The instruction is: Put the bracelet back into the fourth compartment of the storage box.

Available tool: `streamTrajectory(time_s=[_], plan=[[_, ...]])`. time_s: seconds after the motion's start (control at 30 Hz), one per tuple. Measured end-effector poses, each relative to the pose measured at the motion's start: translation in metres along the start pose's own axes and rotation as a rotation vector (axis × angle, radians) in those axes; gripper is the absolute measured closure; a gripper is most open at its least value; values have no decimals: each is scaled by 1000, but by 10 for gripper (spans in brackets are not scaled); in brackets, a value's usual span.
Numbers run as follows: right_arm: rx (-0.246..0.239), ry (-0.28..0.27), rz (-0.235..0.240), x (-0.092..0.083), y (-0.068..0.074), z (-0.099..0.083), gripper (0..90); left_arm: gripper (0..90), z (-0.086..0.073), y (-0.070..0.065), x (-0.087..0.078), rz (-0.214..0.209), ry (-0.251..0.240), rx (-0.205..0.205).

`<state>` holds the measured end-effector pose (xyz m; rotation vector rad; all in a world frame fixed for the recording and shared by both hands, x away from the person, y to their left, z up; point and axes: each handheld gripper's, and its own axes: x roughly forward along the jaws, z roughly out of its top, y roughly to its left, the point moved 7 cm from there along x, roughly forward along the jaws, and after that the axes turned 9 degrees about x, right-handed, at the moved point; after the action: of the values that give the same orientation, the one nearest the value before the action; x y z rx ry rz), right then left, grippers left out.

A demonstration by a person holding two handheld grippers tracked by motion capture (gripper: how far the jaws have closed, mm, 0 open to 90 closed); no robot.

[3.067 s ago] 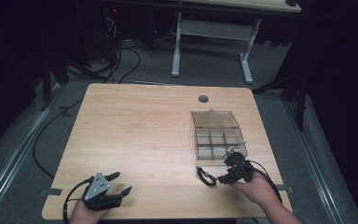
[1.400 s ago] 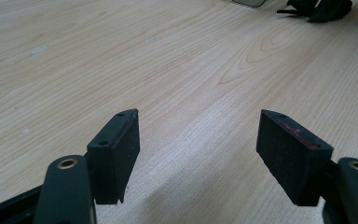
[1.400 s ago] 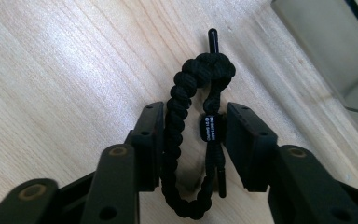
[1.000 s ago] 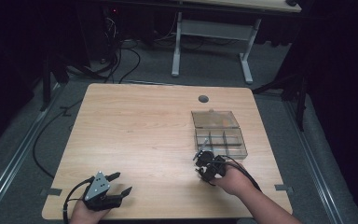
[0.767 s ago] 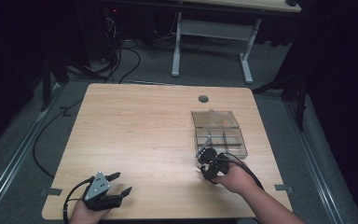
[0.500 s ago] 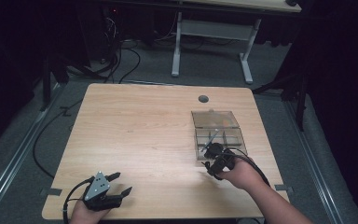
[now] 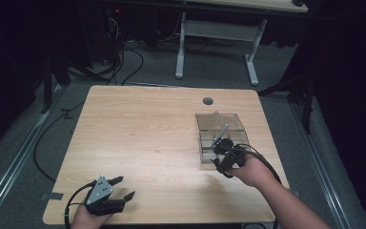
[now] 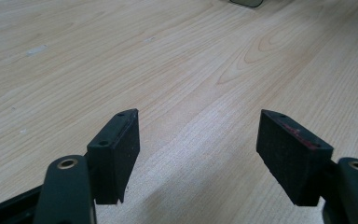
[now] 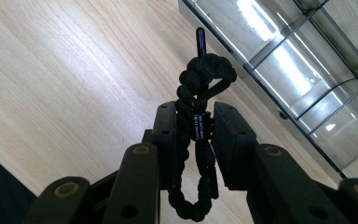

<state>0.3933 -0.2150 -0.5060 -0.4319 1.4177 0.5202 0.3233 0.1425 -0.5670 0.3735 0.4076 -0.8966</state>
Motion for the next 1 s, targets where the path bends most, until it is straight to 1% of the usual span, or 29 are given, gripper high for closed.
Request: streamTrajectory(time_s=[0.07, 0.1, 0.17, 0.2, 0.23, 0.27, 0.3, 0.33, 0.37, 0.4, 0.47, 0.5, 0.53, 0.57, 0.63, 0.7, 0.73, 0.77, 0.87, 0.9, 0.93, 0.97, 1.0], plan=[[12, 5, 3, -2, -1, 0, 714, 306, 0, 0, 0, 0, 0, 1], [5, 4, 0, -2, -2, 1, 714, 306, 0, 0, 0, -1, 0, 1], [31, 9, 6, -4, -2, 2, 714, 306, 0, 0, 0, -1, 2, 0], [16, 4, 4, -4, -3, 3, 714, 306, 0, 0, 0, 2, 3, -1], [58, 15, 9, -5, -1, 2, 714, 306, 0, 0, 1, 2, 4, -2], [75, 22, 15, -6, 0, 3, 714, 306, 0, 0, 0, 2, 3, -2], [55, 10, 17, -6, -2, 4, 713, 306, 0, 0, 0, 2, 3, -1], [18, 0, 15, -6, -5, 6, 713, 306, 0, 0, 0, 1, 6, 0], [34, 9, 17, -6, -4, 7, 713, 306, 0, 0, 0, 2, 3, -1], [13, 4, 12, -6, -6, 8, 714, 306, 0, 0, 0, 1, 3, 0], [2, 8, 12, -8, -7, 11, 714, 306, 0, 0, 0, 0, 2, -1], [3, 8, 7, -9, -8, 13, 714, 306, 0, 0, 0, -2, 2, -1], [32, 15, 7, -11, -6, 14, 714, 306, 0, 0, 0, -3, 2, -2], [29, 13, 7, -12, -7, 16, 714, 305, 0, 0, 0, -3, 2, -3], [36, 1, 20, -13, -7, 21, 714, 305, 0, 0, 0, -4, 1, -3], [35, 1, 16, -13, -8, 24, 714, 305, 0, 0, 0, -5, 1, -2], [42, 6, 17, -13, -8, 26, 714, 305, 0, 0, 0, -5, 1, -2], [33, 4, 14, -13, -9, 28, 714, 306, 0, 0, 0, -5, 1, -2], [28, 10, 13, -11, -9, 32, 714, 305, 0, 0, 0, -6, 1, -2], [-2, 4, 18, -10, -11, 35, 714, 305, 0, 0, 0, -7, 2, -2], [3, 2, 20, -9, -11, 36, 714, 305, 0, 0, 0, -8, 2, -2], [24, 13, 19, -9, -10, 36, 714, 305, 0, 0, 1, -9, 3, -2], [25, 15, 21, -9, -10, 38, 714, 305, 0, 0, 1, -9, 2, -2]])
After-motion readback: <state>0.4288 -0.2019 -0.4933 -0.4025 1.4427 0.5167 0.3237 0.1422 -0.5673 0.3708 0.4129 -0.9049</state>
